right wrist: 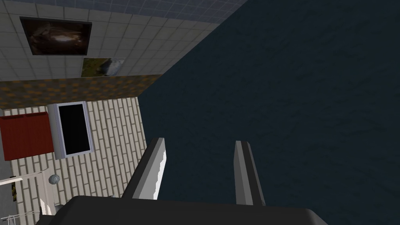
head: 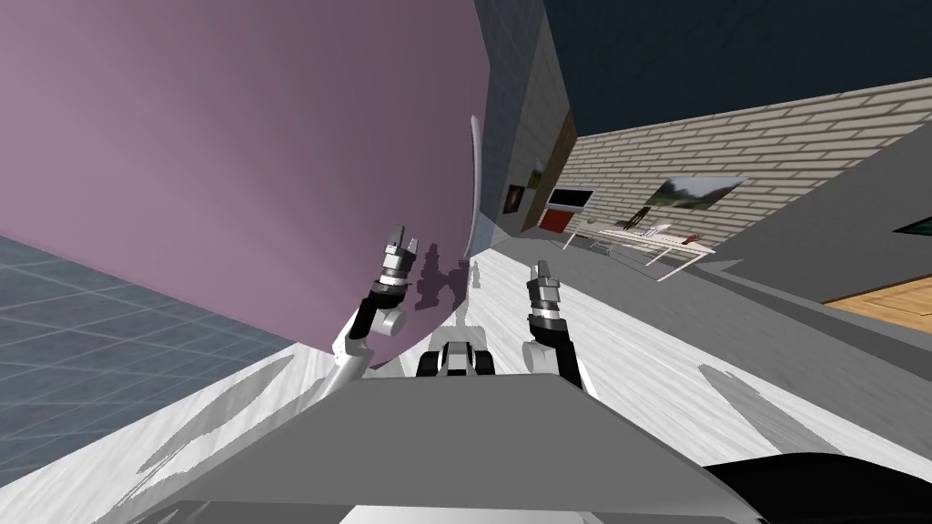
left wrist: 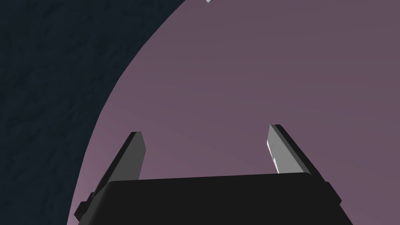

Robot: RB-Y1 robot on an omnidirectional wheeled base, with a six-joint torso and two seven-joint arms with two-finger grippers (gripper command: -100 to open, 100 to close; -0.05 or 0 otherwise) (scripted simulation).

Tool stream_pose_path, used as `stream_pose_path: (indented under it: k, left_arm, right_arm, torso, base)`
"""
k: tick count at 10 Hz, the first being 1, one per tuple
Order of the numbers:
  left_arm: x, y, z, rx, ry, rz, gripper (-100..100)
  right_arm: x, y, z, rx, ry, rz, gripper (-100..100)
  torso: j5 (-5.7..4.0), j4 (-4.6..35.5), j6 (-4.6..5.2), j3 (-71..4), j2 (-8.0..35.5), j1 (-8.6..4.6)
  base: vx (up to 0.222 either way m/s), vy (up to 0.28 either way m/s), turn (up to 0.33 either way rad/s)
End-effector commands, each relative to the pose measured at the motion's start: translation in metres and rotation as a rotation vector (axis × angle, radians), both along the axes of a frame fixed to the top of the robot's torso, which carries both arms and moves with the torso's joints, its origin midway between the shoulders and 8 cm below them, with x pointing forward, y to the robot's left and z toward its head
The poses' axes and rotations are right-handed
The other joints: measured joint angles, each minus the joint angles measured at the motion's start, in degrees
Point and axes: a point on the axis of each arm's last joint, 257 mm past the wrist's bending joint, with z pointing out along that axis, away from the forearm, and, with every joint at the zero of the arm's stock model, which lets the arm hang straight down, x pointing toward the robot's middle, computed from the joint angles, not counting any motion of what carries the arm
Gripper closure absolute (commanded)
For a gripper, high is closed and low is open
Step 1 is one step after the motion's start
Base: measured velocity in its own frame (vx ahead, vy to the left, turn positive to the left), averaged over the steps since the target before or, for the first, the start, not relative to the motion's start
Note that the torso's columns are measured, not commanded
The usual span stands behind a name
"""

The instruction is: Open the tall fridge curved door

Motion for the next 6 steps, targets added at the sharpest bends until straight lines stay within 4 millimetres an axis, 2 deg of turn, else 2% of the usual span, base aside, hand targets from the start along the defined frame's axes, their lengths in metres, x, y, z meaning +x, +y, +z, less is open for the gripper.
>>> stream_pose_path:
  k: [1,4,5,6]
  left_arm:
    - [0.014,-0.013,0.002,0.016,0.015,-0.028,-100]
    - [0.038,-0.032,-0.001,0.048,0.061,-0.066,-100]
    - [0.038,-0.034,0.003,0.049,0.051,-0.069,-100]
    - [0.05,-0.043,-0.001,0.068,0.078,-0.085,-100]
  right_arm:
    - [0.0,0.0,0.0,0.0,0.0,0.0,0]
    - [0.0,0.0,0.0,0.0,0.0,0.0,0]
    - [0.0,0.0,0.0,0.0,0.0,0.0,0]
    - [0.0,0.0,0.0,0.0,0.0,0.0,0]
  torso:
    - [0.0,0.0,0.03,0.01,0.01,0.0]
    - [0.0,0.0,0.01,0.0,0.0,0.01]
    - [0.0,0.0,0.03,0.0,-0.01,0.01]
    - [0.0,-0.01,0.0,-0.01,-0.02,0.01]
  base:
    - [0.017,0.012,-0.062]
    - [0.017,0.015,-0.095]
    - [0.017,0.015,-0.058]
    - [0.024,0.014,-0.114]
